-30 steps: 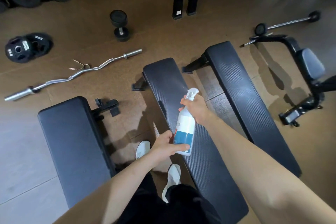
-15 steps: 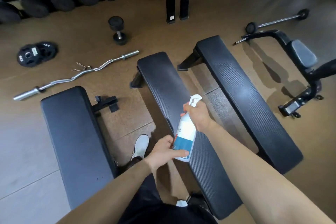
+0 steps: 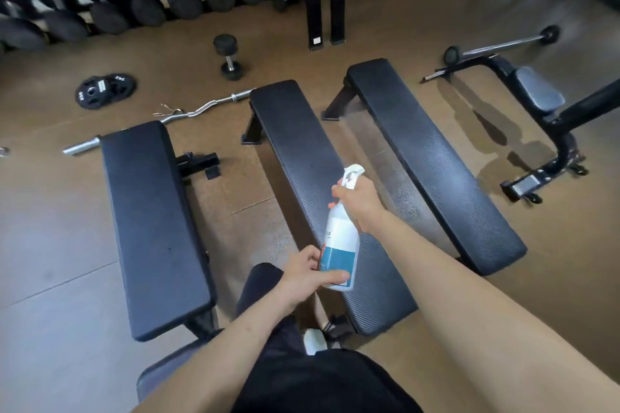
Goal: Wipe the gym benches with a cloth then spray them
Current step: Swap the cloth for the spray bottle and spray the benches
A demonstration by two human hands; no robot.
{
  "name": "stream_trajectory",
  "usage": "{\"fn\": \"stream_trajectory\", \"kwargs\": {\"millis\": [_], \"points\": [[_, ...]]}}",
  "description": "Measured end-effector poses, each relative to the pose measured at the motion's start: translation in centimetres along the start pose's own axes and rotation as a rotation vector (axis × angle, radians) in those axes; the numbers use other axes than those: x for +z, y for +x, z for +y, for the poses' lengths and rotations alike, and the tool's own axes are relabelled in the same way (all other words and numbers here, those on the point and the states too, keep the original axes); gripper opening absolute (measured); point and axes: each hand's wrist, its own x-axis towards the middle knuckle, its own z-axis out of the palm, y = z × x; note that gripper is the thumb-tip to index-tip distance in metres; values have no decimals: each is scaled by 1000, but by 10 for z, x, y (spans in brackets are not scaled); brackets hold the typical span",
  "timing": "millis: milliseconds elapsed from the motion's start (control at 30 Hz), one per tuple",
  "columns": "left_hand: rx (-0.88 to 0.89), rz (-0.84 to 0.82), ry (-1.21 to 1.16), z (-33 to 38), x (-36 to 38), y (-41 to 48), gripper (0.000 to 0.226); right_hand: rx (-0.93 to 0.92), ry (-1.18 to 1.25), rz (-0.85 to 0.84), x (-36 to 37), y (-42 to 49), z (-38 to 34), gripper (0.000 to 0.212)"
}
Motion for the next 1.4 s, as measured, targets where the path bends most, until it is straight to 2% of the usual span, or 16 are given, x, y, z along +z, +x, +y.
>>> {"fn": "stream_trajectory", "kwargs": {"millis": [133, 300, 467, 567, 667, 833, 900, 1000, 1100, 1400], "points": [[18, 5, -107, -23, 25, -26, 80, 2, -87, -35, -3, -28, 12, 20], [56, 42, -111, -54, 41, -51, 77, -31, -111, -66, 0, -54, 36, 12], [69, 22, -157, -91, 58, -87, 76, -34, -130, -118, 4, -98, 63, 18], [34, 16, -183, -117, 67, -114, 84, 7, -134, -85, 3, -123, 93, 29], [15, 8, -184, -147, 79, -140, 90, 73, -103, -12, -3, -151, 128, 24], [-34, -77, -196, -187, 107, -176, 67, 135, -112, -15, -17, -195, 175, 25], [-49, -95, -185, -198, 119, -185, 64, 157, -94, -41, -24, -206, 188, 26], [-47, -86, -173, -208, 136, -196, 76, 164, -75, -22, -38, -221, 200, 17], [-28, -76, -166, -214, 154, -199, 70, 167, -88, 7, -53, -228, 212, 14], [-51, -33, -143, -217, 256, -193, 81, 172, -85, -143, -141, -230, 240, 20]]}}
